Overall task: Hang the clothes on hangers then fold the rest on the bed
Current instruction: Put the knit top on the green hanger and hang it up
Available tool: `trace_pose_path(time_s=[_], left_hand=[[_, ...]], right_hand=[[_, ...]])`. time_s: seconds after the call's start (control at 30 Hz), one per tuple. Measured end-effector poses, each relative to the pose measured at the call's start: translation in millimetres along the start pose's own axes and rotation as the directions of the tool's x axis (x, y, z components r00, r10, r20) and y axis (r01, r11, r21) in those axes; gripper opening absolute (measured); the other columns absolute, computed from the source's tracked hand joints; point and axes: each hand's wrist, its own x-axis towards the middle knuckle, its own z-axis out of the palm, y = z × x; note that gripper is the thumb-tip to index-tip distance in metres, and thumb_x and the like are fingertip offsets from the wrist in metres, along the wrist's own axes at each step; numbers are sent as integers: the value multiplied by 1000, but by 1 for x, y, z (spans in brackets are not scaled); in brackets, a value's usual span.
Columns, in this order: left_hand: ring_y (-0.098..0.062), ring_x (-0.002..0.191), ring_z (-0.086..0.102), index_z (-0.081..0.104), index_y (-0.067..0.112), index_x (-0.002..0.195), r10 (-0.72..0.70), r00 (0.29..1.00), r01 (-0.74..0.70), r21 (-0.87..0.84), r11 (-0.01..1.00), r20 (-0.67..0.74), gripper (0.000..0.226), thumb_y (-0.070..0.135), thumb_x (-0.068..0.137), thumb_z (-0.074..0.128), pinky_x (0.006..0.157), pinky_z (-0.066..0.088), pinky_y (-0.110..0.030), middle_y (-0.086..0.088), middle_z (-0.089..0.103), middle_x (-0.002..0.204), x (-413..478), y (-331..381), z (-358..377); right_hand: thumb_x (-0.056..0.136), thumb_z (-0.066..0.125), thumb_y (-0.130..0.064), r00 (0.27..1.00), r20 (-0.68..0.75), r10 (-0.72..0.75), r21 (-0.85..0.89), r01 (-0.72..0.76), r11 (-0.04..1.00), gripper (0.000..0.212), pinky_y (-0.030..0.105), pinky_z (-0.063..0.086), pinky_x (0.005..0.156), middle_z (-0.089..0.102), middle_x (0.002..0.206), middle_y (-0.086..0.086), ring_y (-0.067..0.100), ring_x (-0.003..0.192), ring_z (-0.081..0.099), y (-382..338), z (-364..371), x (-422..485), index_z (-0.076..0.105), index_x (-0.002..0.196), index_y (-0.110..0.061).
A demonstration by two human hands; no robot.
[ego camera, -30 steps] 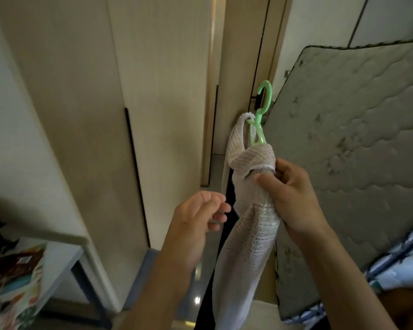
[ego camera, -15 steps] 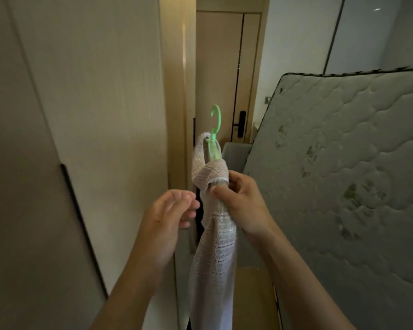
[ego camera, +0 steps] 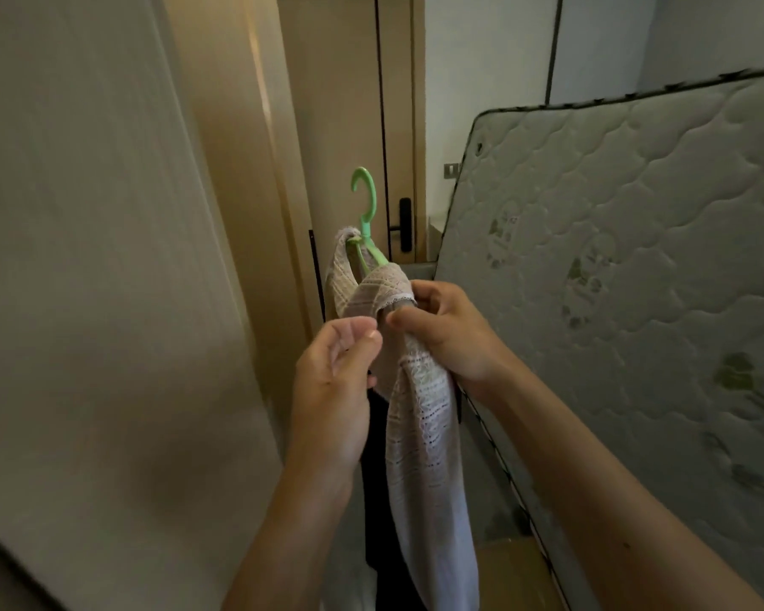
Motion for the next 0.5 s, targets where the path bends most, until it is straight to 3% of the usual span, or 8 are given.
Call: trace_pose_path(time_s=[0.27,0.4,0.5], left_hand=[[-21,111,62,63,22,103,-5,981,-9,-75,997,-192,10,14,97,62,102,47,-45,-4,68,113,84,-41,14],[-12,106,63,63,24,105,-2,967,-26,-108,994,-254,15,12,96,61,87,49,-22,-1,67,111,109,-63,18],[0,96,62,63,26,105,-2,947,-39,-123,992,-321,21,8,95,62,78,47,-13,6,66,105,128,-80,22]], right_hand=[[91,61,0,998,59,1,-55,2,998,20,33,50,70,67,91,16,23,78,63,33,-11,86,65,109,7],[89,61,-1,996,92,-13,-8,14,1000,25,35,46,70,64,91,26,27,78,59,61,-10,130,61,110,13],[91,60,3,986,163,-38,10,36,999,21,33,45,68,64,89,21,26,79,57,86,-7,167,63,109,11]])
